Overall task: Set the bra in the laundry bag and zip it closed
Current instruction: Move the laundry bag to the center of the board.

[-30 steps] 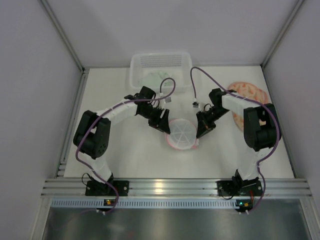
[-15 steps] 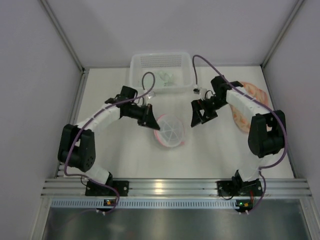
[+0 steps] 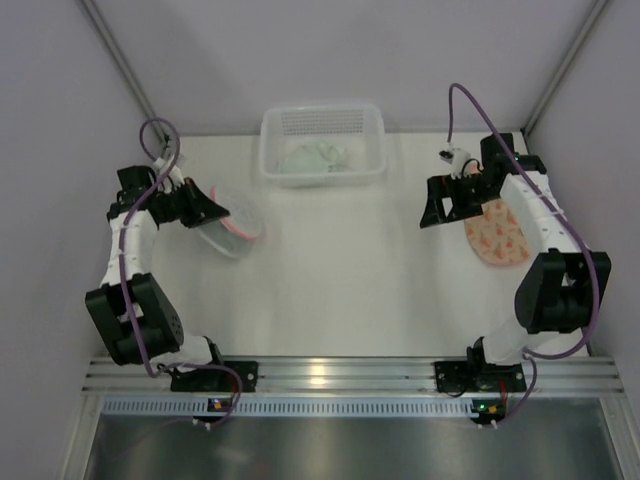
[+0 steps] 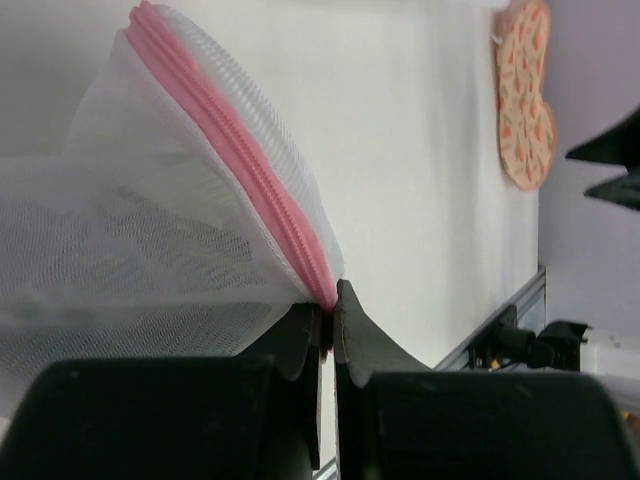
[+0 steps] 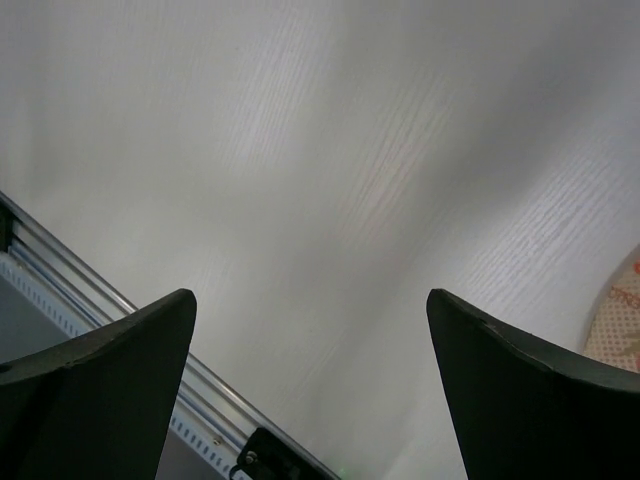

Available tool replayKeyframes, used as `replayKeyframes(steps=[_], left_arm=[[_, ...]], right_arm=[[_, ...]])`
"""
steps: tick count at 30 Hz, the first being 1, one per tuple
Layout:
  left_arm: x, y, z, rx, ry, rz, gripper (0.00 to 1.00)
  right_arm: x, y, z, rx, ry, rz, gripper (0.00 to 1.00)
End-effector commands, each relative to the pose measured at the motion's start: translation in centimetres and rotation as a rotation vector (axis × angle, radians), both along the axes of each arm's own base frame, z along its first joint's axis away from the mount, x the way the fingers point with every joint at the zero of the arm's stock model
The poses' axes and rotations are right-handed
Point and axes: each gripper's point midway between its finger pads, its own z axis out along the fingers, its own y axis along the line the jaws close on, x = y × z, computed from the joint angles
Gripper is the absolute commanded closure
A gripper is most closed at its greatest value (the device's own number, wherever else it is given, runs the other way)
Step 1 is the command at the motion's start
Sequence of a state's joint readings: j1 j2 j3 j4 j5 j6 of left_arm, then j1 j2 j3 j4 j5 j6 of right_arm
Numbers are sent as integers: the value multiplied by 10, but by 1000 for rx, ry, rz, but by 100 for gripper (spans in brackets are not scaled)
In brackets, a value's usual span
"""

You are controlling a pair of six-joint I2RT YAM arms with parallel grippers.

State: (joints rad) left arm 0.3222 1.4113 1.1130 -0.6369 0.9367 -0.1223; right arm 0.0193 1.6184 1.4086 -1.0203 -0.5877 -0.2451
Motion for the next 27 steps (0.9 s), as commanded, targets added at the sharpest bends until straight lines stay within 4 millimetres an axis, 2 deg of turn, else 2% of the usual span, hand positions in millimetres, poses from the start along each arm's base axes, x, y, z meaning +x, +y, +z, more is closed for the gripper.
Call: replayKeyframes(steps=[1,2,3,5,6,7,8,9,10,11,12,13,15,16,17,20,21,22,25,27], left_arm=[[47,40,29,42,-105,112,100],[56,45,35,43,-130,126,100],[73,53,33,38,-153,132,100],[97,56,47,-18,-185,137,100],[113,59,34,-48,-161,126,100],[131,62,50,-37,-204,118,100],[143,60,52,-36,-215,103,100],[159,62,41,-57,-199,99,100],[174,63,62,-51,-263,92,100],[183,60,69,-66,-285,78,100],[196,60,62,-89,-282,76,100],[208,58,89,-123,-364,71,100],[223,56,103,-232,-392,93,100],[231,58,115,-238,-484,93,100],[236,59,116,-264,-497,103,100],[251,64,77,-331,-422,144,100],[253,65,58,-328,-394,151,100],[251,65,35,-337,-346,162,100],[244,67,-15,-341,-253,196,96],[237,73,-44,-306,-210,236,89]], right_arm=[[0,-11,45,-72,-169,12,1],[-2,-11,46,-76,-174,13,1],[-4,-11,48,-79,-182,14,1],[-8,-11,54,-74,-201,14,1],[-10,-10,55,-67,-202,12,1],[-11,-9,55,-60,-199,13,1],[-12,-8,54,-55,-193,10,1],[-14,-7,51,-50,-181,8,1],[-15,-7,50,-49,-177,7,1],[-15,-7,50,-47,-176,7,0],[-16,-8,49,-52,-174,5,1],[-15,-9,49,-57,-177,3,1],[-14,-11,47,-71,-170,-2,1],[-14,-12,46,-73,-169,-4,1],[-13,-12,47,-75,-169,-5,0],[-12,-12,43,-78,-153,-7,1],[-12,-13,41,-84,-146,-9,1],[-12,-14,40,-89,-146,-8,1],[-11,-15,36,-99,-137,-3,1],[-10,-16,35,-102,-128,-5,1]])
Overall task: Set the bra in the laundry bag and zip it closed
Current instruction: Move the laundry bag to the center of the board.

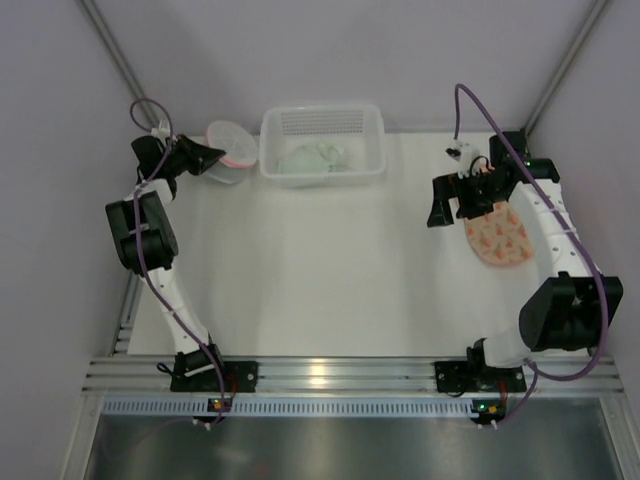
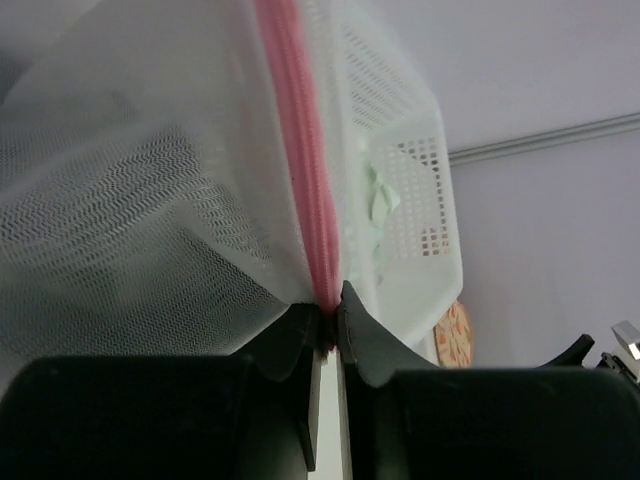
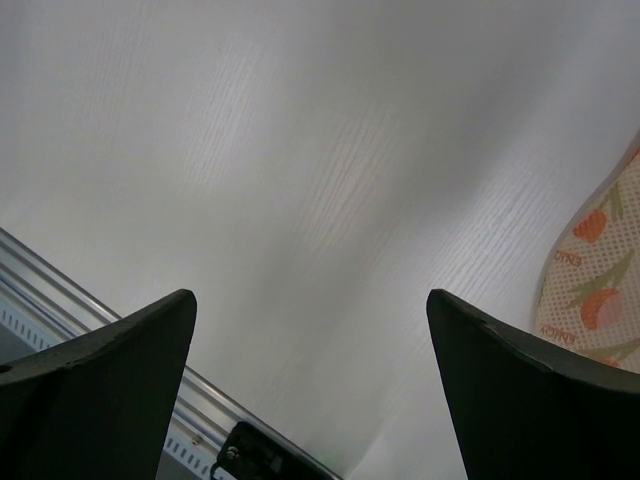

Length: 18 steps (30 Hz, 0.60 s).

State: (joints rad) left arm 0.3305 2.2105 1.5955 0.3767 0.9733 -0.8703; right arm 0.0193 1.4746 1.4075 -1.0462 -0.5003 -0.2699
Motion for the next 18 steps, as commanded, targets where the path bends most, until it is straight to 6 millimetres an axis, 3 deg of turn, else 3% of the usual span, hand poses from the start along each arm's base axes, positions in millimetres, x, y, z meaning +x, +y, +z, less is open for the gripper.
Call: replayKeyframes(steps=[1,3,5,6,9,10,11,13,14,16,18], left_arm=[[-7,12,-29,43,1,36,85],[-15,16,-47,114,52,56,70],[-21,19,-45,167,64,69,63],[-28,22,-55,211,106,80,57],[-35,37,-53,340,138,137,37],[-46,39,-60,361,205,145,35],[-52,43,-48,398,200,167,34],[-66,55,-50,466,217,213,32],[-73,59,-27,513,162,229,20],[-91,56,-23,556,145,221,18],[-111,50,1,624,71,202,16]], right_arm=[[2,-1,2,-17,3,7,1],[5,-4,6,-29,-13,0,1],[7,-7,11,-32,-31,-5,1],[8,-7,15,-32,-39,-8,0],[7,-8,23,-35,-68,-6,1],[7,-9,25,-40,-77,-4,0],[6,-10,29,-45,-95,-4,0],[9,-23,34,-60,-120,-47,0],[8,-29,41,-66,-146,-68,0],[9,-35,51,-56,-189,-95,1],[9,-45,68,-20,-240,-149,1]])
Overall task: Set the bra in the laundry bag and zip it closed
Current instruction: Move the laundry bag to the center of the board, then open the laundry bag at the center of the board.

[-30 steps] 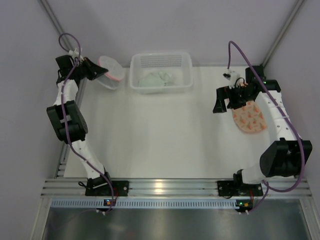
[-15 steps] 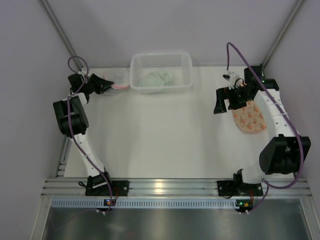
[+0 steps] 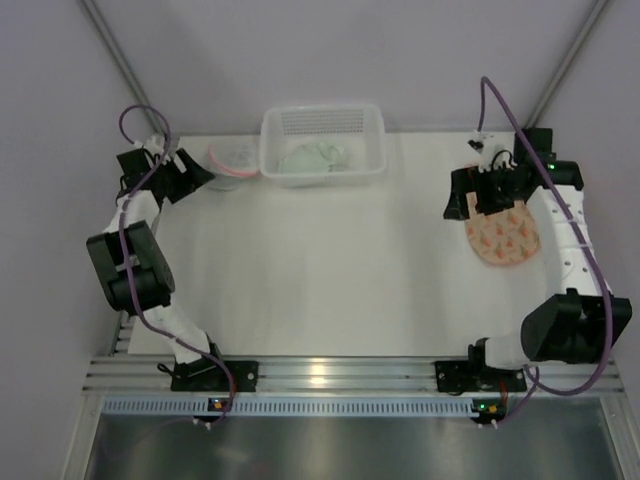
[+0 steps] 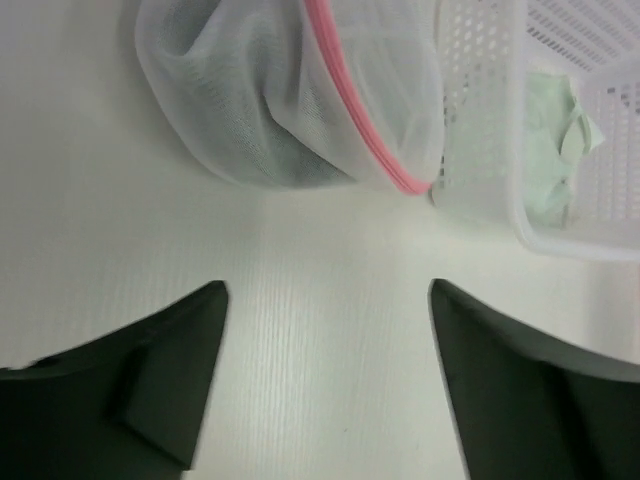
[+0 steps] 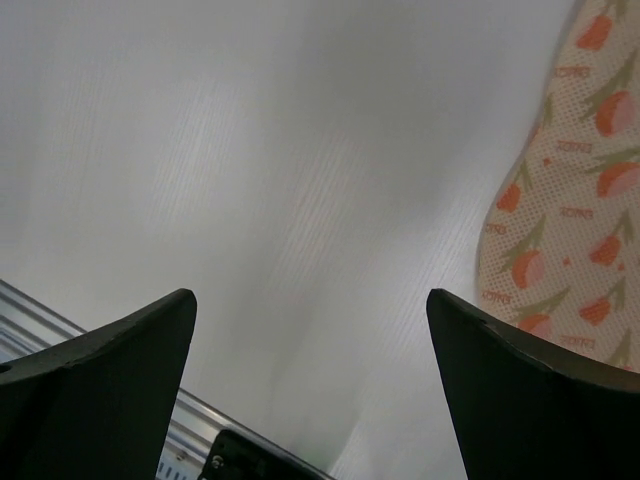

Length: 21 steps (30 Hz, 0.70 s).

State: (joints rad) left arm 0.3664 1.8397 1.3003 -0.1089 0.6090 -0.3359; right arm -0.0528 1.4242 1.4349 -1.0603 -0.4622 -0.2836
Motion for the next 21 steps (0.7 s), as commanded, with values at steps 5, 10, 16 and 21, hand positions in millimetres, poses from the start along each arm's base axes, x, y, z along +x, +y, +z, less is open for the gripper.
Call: replayKeyframes(steps=[5,10,16,21], left_arm=[[-69,5,101,421,-207,-99,2],[-116,16,177,730,-323,-68,2],[-172,-18,190,674,-268,-174,2],[-192,-29,184,627,-203,-206,2]], right_arm=[[1,-45,72,-2,-247,-172,0],[-7,-61,64,-97,-244,-197,1],[-11,-80,24,-185,-85,-189,1],[-2,-113,-20,-200,148,-245,1]])
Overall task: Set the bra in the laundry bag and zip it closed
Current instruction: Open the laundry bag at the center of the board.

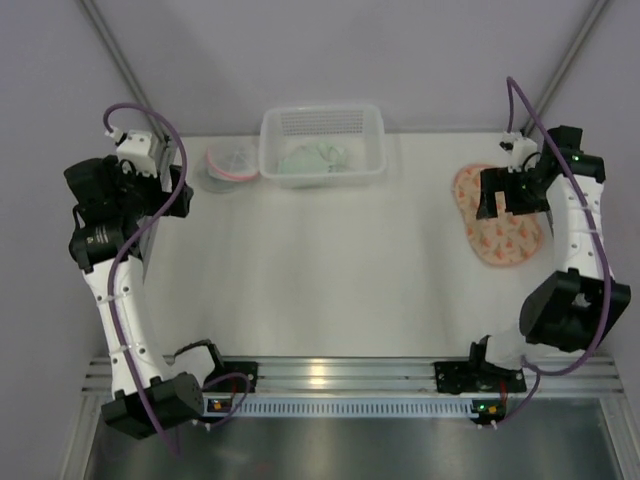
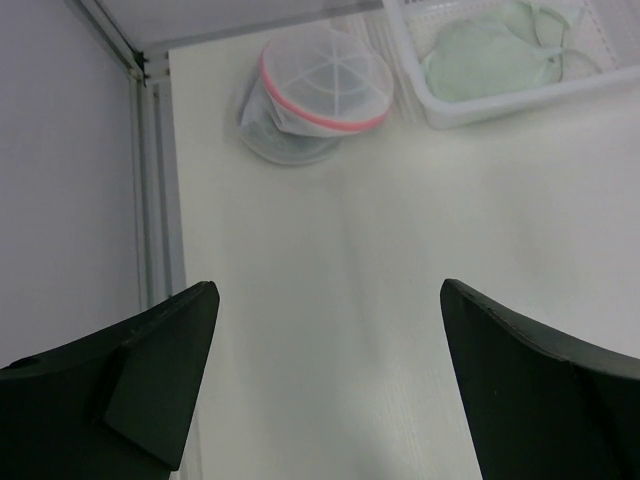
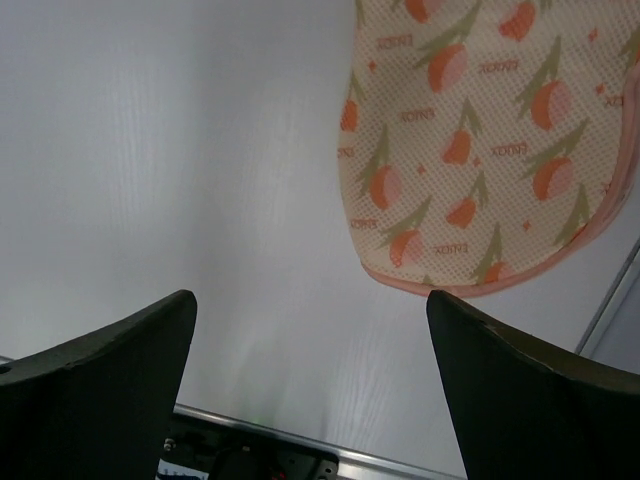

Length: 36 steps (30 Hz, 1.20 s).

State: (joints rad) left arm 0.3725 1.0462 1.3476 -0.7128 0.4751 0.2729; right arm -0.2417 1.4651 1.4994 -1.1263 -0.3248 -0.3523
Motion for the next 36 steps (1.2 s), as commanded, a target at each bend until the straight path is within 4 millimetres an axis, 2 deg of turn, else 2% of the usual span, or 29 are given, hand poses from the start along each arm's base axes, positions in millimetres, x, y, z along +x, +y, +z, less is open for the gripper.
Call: replayKeyframes(steps=[1,3,4,5,7,8,10,11,12,13,14,19,20,28,36], left_arm=[[-18,-12,-24,-57,152,-40,2],[-22,-18,-33,-85,198,-69,5],[-23,-20,-35,-96,203,-77,5],[-26,-26,-36,-111,199,-100,6],[-28,-32,-38,-130,201,-125,6],[-28,-36,-39,-161,208,-137,7],[-25,-38,-43,-205,232,-126,7],[-25,-38,-45,-216,241,-122,8],[-23,-36,-47,-223,250,-111,9],[-21,-35,-49,-239,263,-95,9],[-20,-34,-48,-241,265,-84,9],[-17,-31,-45,-243,264,-71,9],[-17,-32,-45,-248,266,-71,9],[-11,-36,-55,-314,310,-75,10],[-8,-38,-55,-318,317,-81,11]], right_arm=[[1,-35,-18,-49,113,-72,1],[8,-56,-29,-36,135,-107,1],[13,-64,-26,-31,122,-118,4],[16,-77,-36,-16,148,-145,13],[25,-89,-35,-20,141,-159,18],[29,-96,-43,-15,161,-167,23],[41,-106,-43,-34,156,-166,27],[44,-111,-55,-38,194,-168,30],[47,-115,-58,-47,202,-166,34],[54,-121,-54,-57,195,-172,35],[54,-124,-68,-44,247,-171,39],[70,-147,-74,-64,250,-192,44],[70,-152,-81,-75,265,-195,45],[63,-159,-122,-98,330,-183,49],[67,-168,-136,-132,328,-189,57]])
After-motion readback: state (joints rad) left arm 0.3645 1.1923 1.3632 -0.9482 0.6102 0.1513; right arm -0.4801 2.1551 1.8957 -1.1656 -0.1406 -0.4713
